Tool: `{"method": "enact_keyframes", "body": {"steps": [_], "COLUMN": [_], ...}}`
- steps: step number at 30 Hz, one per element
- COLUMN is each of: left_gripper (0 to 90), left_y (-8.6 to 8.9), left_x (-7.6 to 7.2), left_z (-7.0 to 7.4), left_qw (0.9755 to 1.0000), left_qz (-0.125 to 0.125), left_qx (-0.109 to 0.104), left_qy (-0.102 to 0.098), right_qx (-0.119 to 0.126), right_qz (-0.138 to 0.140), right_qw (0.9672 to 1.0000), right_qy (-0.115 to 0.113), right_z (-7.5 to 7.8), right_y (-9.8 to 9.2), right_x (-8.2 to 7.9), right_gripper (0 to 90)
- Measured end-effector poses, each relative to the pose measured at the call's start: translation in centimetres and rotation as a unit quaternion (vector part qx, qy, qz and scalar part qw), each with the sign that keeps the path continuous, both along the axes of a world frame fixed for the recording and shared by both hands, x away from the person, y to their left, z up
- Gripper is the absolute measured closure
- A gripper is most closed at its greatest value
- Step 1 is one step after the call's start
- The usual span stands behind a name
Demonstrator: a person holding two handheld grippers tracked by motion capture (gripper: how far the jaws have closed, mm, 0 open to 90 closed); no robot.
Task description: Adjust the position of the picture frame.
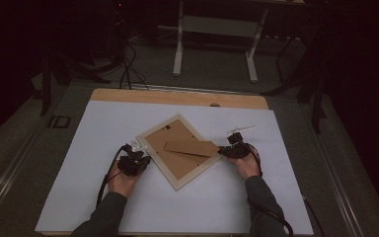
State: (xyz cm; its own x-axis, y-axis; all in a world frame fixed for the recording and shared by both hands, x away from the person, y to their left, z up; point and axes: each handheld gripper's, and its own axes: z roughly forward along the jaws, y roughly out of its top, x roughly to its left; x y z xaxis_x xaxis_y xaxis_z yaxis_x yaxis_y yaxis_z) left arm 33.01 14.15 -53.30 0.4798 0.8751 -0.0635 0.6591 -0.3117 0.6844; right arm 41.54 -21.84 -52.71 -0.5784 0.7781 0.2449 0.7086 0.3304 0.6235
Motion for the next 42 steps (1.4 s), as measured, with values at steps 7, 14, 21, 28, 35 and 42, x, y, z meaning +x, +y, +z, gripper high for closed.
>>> {"method": "enact_keyframes", "body": {"steps": [7,14,21,28,35,42], "left_gripper": [90.0,90.0,90.0,90.0,90.0,90.0], "left_y": [-0.1,-0.1,-0.2,-0.1,-0.1,-0.1], "left_x": [0.1,0.2,0.3,0.4,0.6,1.1], "left_z": [0.0,0.0,0.0,0.0,0.1,0.0], "left_qw": [1.0000,1.0000,1.0000,0.9999,0.9999,0.9997], "left_qz": [0.001,0.001,-0.002,-0.008,-0.010,-0.006], "left_qx": [-0.002,-0.008,-0.007,-0.010,-0.008,-0.020], "left_qy": [0.000,0.003,0.005,0.008,0.010,0.012], "right_qx": [0.005,0.005,0.013,0.007,0.004,0.000], "right_qz": [0.007,0.019,0.031,0.043,0.055,0.058], "right_qw": [1.0000,0.9998,0.9994,0.9989,0.9982,0.9980], "right_qy": [0.000,-0.002,-0.011,-0.019,-0.025,-0.027], "right_z": [-0.1,-0.1,-0.3,-0.3,-0.4,-0.3], "right_y": [-0.1,0.0,0.0,0.0,-0.2,-0.1], "right_x": [-0.6,-1.3,-2.4,-3.4,-4.7,-5.4], "right_gripper": [90.0,90.0,90.0,90.0,90.0,90.0]}}
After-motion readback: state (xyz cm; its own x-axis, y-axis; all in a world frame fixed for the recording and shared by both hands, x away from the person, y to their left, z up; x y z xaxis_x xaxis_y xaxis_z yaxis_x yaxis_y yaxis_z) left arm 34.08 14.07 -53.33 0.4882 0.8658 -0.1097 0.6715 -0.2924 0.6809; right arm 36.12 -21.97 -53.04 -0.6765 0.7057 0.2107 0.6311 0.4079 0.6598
